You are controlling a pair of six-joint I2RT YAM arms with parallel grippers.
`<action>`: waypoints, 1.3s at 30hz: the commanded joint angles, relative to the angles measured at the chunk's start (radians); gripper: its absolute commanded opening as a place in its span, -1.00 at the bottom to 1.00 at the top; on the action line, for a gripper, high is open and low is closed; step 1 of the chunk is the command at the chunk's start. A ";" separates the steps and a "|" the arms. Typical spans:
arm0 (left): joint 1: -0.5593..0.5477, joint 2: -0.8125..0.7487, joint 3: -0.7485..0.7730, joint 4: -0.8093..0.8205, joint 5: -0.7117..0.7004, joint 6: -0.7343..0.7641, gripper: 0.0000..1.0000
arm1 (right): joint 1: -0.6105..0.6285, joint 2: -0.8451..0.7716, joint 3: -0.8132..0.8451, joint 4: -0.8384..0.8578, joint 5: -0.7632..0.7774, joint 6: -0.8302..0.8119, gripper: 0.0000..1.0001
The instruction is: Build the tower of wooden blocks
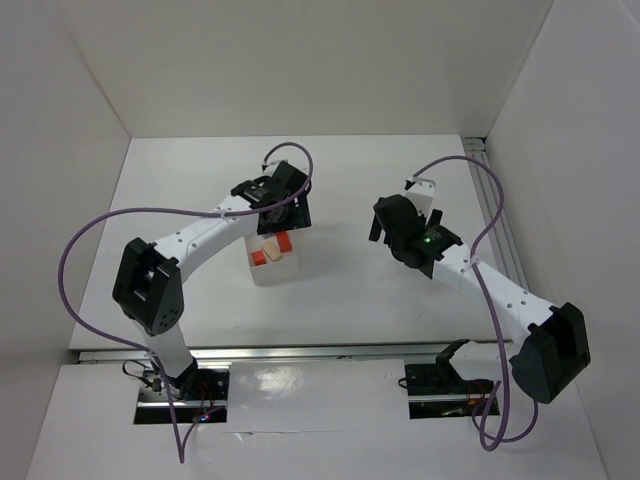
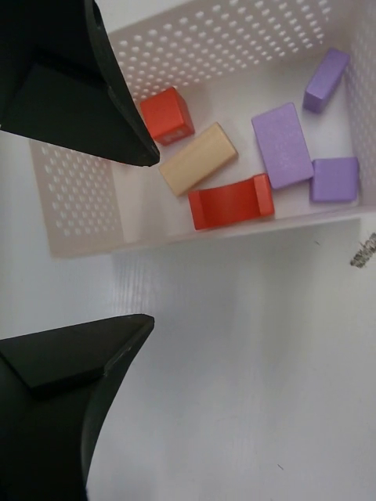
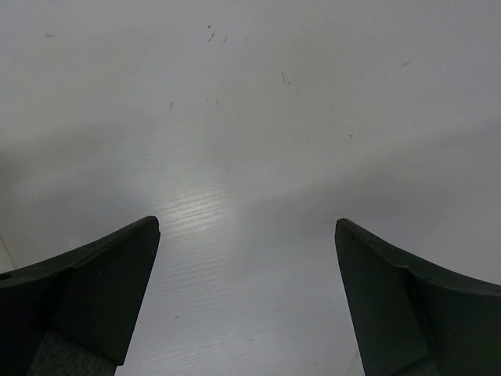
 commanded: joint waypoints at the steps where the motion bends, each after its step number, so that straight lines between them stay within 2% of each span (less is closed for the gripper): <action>1: -0.007 0.045 0.067 0.023 -0.007 -0.032 0.78 | 0.010 -0.003 -0.009 -0.018 0.030 -0.006 1.00; 3: -0.007 0.099 0.108 -0.016 -0.019 -0.061 0.73 | 0.010 0.007 -0.009 -0.018 0.030 -0.015 1.00; 8: -0.007 0.174 0.144 -0.047 -0.041 -0.095 0.47 | 0.010 0.025 -0.009 -0.018 0.030 -0.026 1.00; 9: -0.007 0.183 0.144 -0.047 -0.041 -0.104 0.34 | 0.010 0.025 -0.009 -0.018 0.041 -0.026 1.00; 12: -0.007 0.209 0.144 -0.047 -0.050 -0.104 0.22 | 0.010 0.034 -0.018 -0.018 0.050 -0.026 1.00; 15: -0.007 0.210 0.144 -0.058 -0.061 -0.113 -0.11 | 0.010 0.034 -0.018 -0.018 0.069 -0.026 1.00; 16: -0.007 0.191 0.144 -0.058 -0.061 -0.113 -0.25 | 0.010 0.034 -0.028 -0.018 0.069 -0.026 1.00; 17: -0.007 0.180 0.144 -0.058 -0.061 -0.103 -0.50 | 0.010 0.025 -0.028 -0.018 0.081 -0.026 1.00; 21: -0.016 0.113 0.170 -0.049 0.029 -0.020 -1.00 | 0.010 0.004 -0.028 -0.027 0.113 -0.014 0.92; 24: -0.016 0.061 0.200 -0.024 0.178 0.060 -1.00 | 0.010 -0.016 0.009 -0.049 0.126 -0.014 0.89; 25: -0.016 0.052 0.217 0.006 0.269 0.101 -1.00 | 0.010 -0.016 0.009 -0.049 0.136 -0.014 0.89; 29: -0.016 0.029 0.259 0.049 0.445 0.137 -1.00 | 0.010 -0.068 0.041 -0.067 0.136 -0.014 0.91; 32: -0.007 0.009 0.213 0.210 0.673 0.135 -1.00 | 0.010 -0.101 0.064 -0.101 0.127 -0.014 0.91; 33: -0.007 0.009 0.213 0.211 0.706 0.122 -1.00 | 0.010 -0.116 0.064 -0.101 0.127 -0.014 0.91; 37: 0.004 0.031 0.170 0.387 0.877 0.062 -1.00 | 0.010 -0.163 0.089 -0.144 0.136 -0.005 0.91; 39: 0.013 0.054 0.144 0.547 0.960 0.020 -1.00 | 0.010 -0.183 0.089 -0.153 0.136 -0.005 0.91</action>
